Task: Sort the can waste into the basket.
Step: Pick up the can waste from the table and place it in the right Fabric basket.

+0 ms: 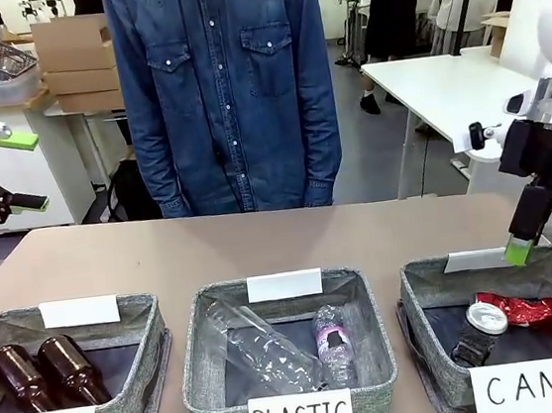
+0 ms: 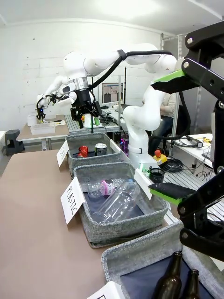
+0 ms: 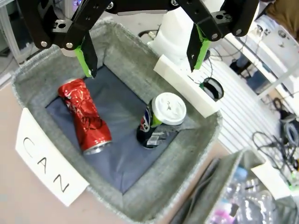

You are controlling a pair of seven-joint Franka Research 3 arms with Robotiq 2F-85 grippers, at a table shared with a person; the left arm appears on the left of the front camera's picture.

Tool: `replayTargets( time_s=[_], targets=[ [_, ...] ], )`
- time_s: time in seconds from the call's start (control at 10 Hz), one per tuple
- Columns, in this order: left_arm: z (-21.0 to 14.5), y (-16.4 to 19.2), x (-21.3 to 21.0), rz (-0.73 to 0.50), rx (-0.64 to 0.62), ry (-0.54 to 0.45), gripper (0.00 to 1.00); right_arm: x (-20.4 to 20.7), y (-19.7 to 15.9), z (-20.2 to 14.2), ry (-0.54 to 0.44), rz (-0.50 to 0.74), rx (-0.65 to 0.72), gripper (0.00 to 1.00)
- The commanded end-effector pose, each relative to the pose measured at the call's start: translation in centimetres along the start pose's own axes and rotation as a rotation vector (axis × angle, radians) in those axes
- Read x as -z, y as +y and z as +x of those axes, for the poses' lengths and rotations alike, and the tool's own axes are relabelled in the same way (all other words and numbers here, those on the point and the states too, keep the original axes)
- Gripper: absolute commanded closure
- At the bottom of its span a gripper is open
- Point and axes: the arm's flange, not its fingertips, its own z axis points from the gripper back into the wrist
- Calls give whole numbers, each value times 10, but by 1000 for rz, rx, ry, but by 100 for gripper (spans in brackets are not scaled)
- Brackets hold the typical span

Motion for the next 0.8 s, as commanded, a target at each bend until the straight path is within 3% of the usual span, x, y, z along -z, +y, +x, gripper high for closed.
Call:
replayTargets(
  time_s=[0.0, 0.1, 0.2, 0.3, 0.4, 0.5, 0.6, 0.7],
  targets=[
    [0, 1, -1, -2, 21, 10, 0, -2, -4, 3, -70, 70, 6, 0],
    [0, 1, -1, -2, 21, 10, 0, -11, -4, 2, -191, 189, 15, 0],
    [0, 1, -1, -2, 21, 10, 0, -30, -7, -7, -510, 534, -2, 0],
    [0, 1, -1, -2, 21, 10, 0, -46, -13, -9, -777, 825, 187, 0],
    [0, 1, -1, -2, 21, 10, 0, -56, -17, -12, -896, 1088, 270, 0],
    [0, 1, -1, -2, 21, 10, 0, -60, -21, -11, -924, 1215, 423, 0],
    [0, 1, -1, -2, 21, 10, 0, -62, -24, -10, -1005, 1248, 533, 0],
    [0, 1, -1, -2, 21, 10, 0, -62, -23, -8, -1028, 1259, 530, 0]
  ],
)
